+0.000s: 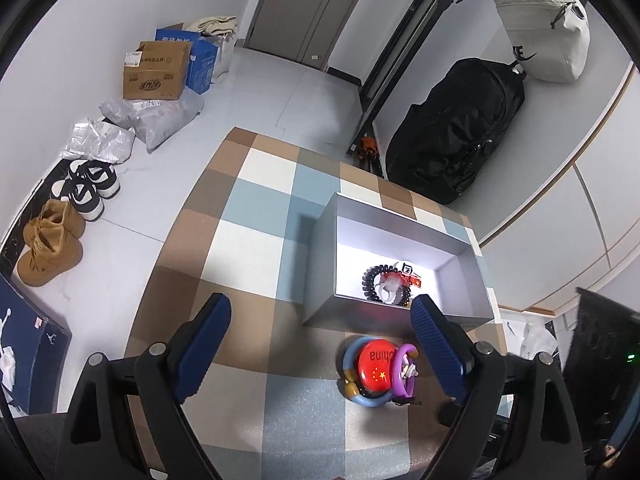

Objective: Organize jewelry
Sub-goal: 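Grasp the purple ring with the right tool and lift it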

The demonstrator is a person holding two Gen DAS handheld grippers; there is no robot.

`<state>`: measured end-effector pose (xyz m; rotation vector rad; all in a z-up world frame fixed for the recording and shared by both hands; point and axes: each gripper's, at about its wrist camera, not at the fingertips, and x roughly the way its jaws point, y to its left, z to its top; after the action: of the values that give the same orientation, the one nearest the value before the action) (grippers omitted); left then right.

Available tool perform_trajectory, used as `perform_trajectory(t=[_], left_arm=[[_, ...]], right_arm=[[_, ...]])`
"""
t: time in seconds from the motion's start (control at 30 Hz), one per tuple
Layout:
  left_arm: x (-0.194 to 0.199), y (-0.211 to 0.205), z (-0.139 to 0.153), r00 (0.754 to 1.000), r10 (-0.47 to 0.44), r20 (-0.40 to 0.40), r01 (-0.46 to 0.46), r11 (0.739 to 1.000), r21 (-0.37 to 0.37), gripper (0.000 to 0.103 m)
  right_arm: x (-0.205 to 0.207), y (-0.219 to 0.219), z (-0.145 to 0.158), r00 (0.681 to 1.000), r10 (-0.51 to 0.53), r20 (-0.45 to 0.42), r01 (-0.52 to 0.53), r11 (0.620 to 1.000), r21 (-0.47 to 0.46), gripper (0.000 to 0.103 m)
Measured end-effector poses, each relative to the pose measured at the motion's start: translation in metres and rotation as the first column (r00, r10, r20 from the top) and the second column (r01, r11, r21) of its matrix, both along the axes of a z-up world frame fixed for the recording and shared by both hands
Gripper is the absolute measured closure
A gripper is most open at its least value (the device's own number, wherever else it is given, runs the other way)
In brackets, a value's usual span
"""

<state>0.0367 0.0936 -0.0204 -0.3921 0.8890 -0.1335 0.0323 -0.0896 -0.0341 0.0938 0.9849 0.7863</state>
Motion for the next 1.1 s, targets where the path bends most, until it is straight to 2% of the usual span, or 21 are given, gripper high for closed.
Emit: perform_trajectory(t=[0.07, 0.27, 0.57, 0.7, 0.8, 1.0, 1.03, 1.07, 1.1], left_arm=[[0.0, -0.001, -0.001, 1.0, -0.007, -0.01, 0.007, 1.0, -0.005, 0.015], [-0.001, -0.002, -0.003, 1.0, -0.01, -0.026, 0.011, 1.0, 0.015, 0.015], [-0.001, 0.006, -0.007, 0.999, -0.001, -0.049, 0.0, 1.0, -0.023, 0.015], [0.0, 0.009, -0.007, 0.999, 0.001, -0.048, -0.003, 0.999, -0.043, 0.015], [0.001, 0.009, -0.009, 0.998, -0.004, -0.055, 0.001, 0.999, -0.052, 0.015], [0.001, 0.005, -0.011, 0.997, -0.02, -0.072, 0.017, 0.999, -0.05, 0.015], [0.001, 0.005, -0.011, 0.997, -0.024, -0.074, 0.021, 0.999, -0.047, 0.015], [0.001, 0.004, -0.012, 0.997, -0.027, -0.076, 0.024, 0.999, -0.046, 0.015], [0.001, 0.003, -0.013, 0.996, -0.032, -0.081, 0.029, 0.999, -0.045, 0.015]], right_arm=[[0.003, 0.004, -0.008, 1.0, -0.002, -0.02, 0.002, 0.999, -0.034, 0.035], [0.011, 0.011, -0.021, 0.999, -0.01, -0.044, 0.006, 0.997, -0.079, 0.037], [0.022, 0.024, -0.033, 0.998, -0.007, -0.061, -0.001, 0.992, -0.127, 0.037], [0.026, 0.03, -0.036, 0.999, 0.01, -0.05, -0.017, 0.987, -0.161, 0.045], [0.028, 0.03, -0.035, 0.999, 0.013, -0.046, -0.02, 0.987, -0.157, 0.051], [0.025, 0.021, -0.032, 0.999, -0.007, -0.041, 0.001, 0.99, -0.143, 0.054], [0.025, 0.019, -0.031, 0.999, -0.01, -0.043, 0.005, 0.991, -0.133, 0.06], [0.025, 0.018, -0.03, 0.999, -0.008, -0.048, 0.002, 0.992, -0.123, 0.072], [0.025, 0.017, -0.029, 0.999, -0.012, -0.05, 0.006, 0.993, -0.12, 0.072]])
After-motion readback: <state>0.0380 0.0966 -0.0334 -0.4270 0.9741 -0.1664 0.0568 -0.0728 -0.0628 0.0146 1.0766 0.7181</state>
